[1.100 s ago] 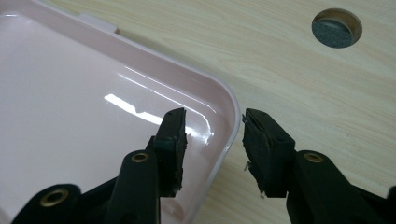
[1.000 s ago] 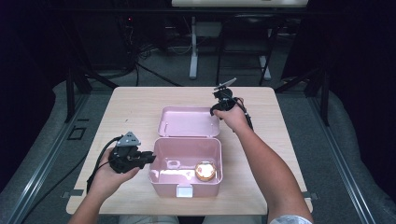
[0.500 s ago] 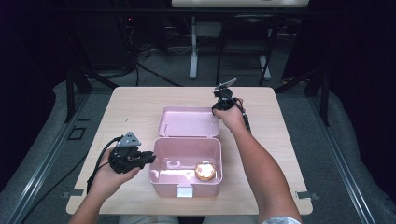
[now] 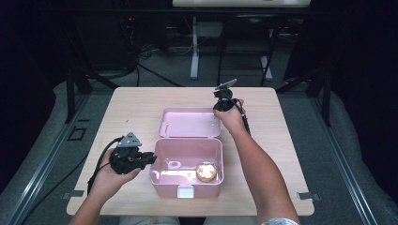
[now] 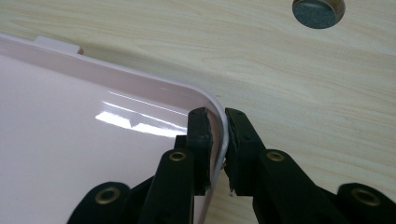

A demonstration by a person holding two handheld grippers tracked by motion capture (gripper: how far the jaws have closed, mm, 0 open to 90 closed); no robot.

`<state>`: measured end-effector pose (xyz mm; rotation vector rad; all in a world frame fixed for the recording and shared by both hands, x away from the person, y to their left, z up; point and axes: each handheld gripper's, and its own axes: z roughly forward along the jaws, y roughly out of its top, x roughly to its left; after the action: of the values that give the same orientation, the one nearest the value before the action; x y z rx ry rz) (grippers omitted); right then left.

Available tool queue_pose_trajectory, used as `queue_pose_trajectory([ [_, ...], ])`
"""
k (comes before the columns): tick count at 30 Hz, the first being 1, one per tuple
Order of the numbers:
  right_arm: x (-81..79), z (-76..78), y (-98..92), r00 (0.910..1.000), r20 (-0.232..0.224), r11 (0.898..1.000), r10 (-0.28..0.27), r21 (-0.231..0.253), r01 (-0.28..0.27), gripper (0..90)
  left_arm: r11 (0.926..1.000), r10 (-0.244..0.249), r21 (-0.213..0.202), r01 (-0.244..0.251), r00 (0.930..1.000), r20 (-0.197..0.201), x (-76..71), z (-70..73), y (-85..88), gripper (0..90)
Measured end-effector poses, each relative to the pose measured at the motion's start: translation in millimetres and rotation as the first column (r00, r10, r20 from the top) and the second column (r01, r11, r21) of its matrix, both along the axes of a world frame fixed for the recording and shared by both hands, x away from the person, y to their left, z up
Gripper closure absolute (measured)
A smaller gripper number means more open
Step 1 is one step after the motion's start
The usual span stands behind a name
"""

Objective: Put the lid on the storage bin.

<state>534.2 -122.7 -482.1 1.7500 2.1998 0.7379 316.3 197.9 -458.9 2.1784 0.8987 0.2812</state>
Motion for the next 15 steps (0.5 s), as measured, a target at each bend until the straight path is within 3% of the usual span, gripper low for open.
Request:
queue_pose_trajectory([
  [15, -4.4, 9.2, -2.3, 0.9989, 0.044, 1.0, 0.016, 0.009, -0.017, 83.1, 0.9999, 0.009, 0.008, -0.009, 0.9999, 0.007, -1.2, 0.3, -2.1, 76.8],
])
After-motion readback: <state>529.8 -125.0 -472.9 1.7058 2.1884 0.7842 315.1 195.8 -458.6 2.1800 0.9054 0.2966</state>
